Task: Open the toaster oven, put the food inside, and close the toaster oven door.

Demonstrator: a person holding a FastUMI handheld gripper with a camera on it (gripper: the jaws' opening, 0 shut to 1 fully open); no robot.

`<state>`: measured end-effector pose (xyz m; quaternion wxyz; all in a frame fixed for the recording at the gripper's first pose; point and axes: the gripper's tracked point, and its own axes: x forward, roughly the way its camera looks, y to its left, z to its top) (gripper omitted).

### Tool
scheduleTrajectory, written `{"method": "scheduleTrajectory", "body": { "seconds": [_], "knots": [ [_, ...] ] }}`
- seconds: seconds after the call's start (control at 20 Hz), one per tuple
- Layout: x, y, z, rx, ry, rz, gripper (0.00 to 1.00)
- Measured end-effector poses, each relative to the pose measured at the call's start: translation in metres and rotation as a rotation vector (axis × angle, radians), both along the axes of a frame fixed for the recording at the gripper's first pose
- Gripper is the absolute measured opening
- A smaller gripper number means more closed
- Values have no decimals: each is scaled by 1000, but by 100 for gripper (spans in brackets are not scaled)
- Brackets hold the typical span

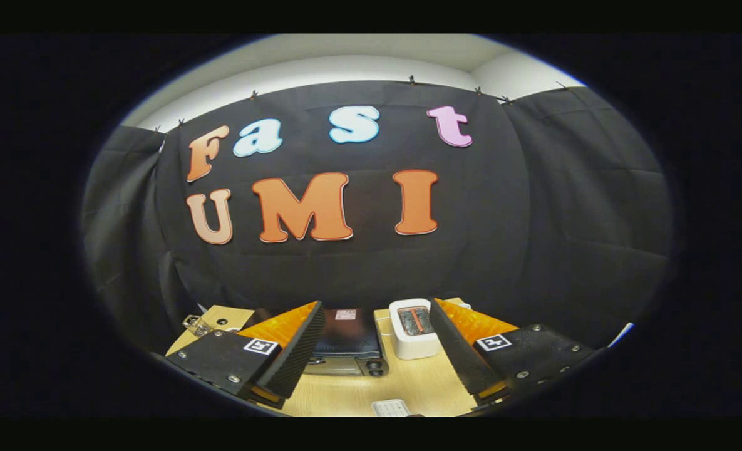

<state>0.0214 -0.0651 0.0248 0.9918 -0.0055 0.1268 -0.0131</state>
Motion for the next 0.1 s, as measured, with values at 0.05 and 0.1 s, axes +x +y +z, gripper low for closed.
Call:
{"method": "scheduleTrajectory", "body": {
  "seconds": [0.05,0.1],
  "knots": [
    [1,-4,1,6,-3,4,99],
    [0,-8,3,12,-4,11,99]
  ]
}}
